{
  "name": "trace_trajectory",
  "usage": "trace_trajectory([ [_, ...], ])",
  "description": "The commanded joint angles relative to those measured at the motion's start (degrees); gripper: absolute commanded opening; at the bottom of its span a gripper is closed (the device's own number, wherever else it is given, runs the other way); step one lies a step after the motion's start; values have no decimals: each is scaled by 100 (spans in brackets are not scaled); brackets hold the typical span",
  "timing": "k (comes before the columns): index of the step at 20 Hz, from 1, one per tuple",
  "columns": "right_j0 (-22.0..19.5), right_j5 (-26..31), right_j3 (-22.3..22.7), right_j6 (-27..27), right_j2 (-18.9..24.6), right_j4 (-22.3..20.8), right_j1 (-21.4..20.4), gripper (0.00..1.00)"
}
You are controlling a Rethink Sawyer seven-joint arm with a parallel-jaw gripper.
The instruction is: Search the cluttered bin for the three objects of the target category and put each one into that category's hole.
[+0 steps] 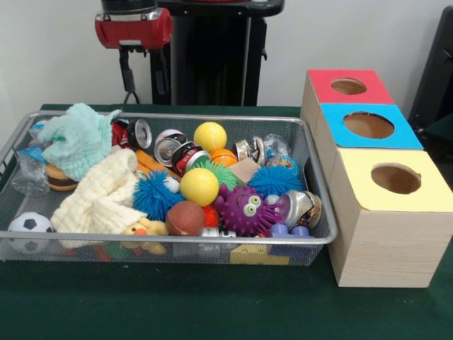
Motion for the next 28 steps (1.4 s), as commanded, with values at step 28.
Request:
trace_trajectory([
  [28,855,935,-1875,818,-629,373,912,100],
])
